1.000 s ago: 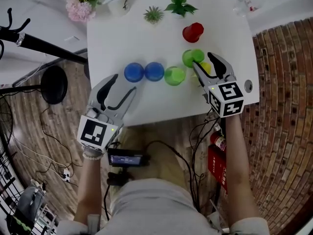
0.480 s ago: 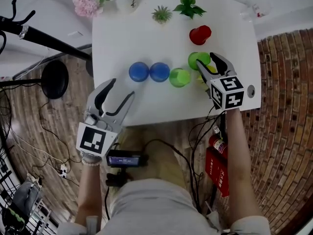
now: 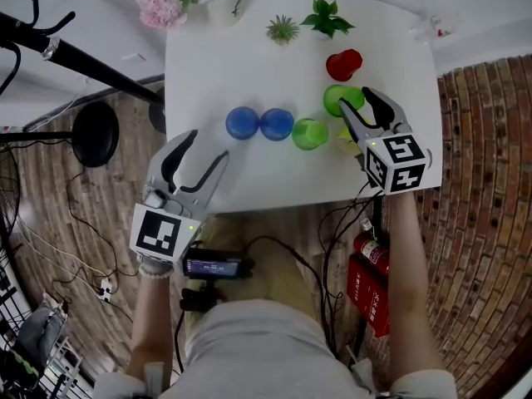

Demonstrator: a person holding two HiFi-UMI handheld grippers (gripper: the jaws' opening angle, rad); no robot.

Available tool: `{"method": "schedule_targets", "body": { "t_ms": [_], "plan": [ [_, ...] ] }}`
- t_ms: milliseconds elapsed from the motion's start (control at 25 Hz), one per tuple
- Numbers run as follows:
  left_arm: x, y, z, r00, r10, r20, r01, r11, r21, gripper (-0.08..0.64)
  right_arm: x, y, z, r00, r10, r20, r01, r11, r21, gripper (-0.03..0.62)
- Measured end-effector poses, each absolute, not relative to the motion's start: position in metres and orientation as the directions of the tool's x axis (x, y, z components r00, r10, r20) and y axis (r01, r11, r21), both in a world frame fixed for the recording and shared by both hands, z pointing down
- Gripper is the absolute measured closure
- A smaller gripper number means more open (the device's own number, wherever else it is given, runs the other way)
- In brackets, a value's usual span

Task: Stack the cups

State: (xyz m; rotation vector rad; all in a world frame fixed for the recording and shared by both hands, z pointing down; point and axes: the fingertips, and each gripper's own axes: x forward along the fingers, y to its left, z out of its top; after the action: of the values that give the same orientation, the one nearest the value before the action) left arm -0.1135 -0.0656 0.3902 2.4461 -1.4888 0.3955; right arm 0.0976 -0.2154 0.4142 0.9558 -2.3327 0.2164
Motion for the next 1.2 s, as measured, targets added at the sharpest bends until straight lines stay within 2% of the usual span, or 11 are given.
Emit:
{"method": "schedule_targets", "body": {
  "t_ms": [280,560,880,1200],
  "plan": [
    [-0.123,-0.067,0.379,0.437,-0.838,0.326,-0.893,-0.448,0.047,0.328,0.057,-0.195,0.368,-0.644,-0.552,0.529,-0.614,0.786,0.071,0.373],
    [-0.132,-0.061,0.375,0.424,-0.849,0.316,-0.899,-0.436,0.037,0.336,0.008,-0.171,0.346,-0.717,-0.464,0.520,-0.500,0.862,0.080,0.373],
    [-0.145,-0.057,0.370,0.393,-0.869,0.300,-0.914,-0.404,0.027,0.336,-0.038,-0.144,0.351,-0.756,-0.337,0.561,-0.363,0.929,0.069,0.373],
    [-0.153,-0.052,0.375,0.379,-0.870,0.315,-0.921,-0.387,0.039,0.336,-0.059,-0.125,0.377,-0.730,-0.233,0.643,-0.255,0.965,0.061,0.373]
  ]
}}
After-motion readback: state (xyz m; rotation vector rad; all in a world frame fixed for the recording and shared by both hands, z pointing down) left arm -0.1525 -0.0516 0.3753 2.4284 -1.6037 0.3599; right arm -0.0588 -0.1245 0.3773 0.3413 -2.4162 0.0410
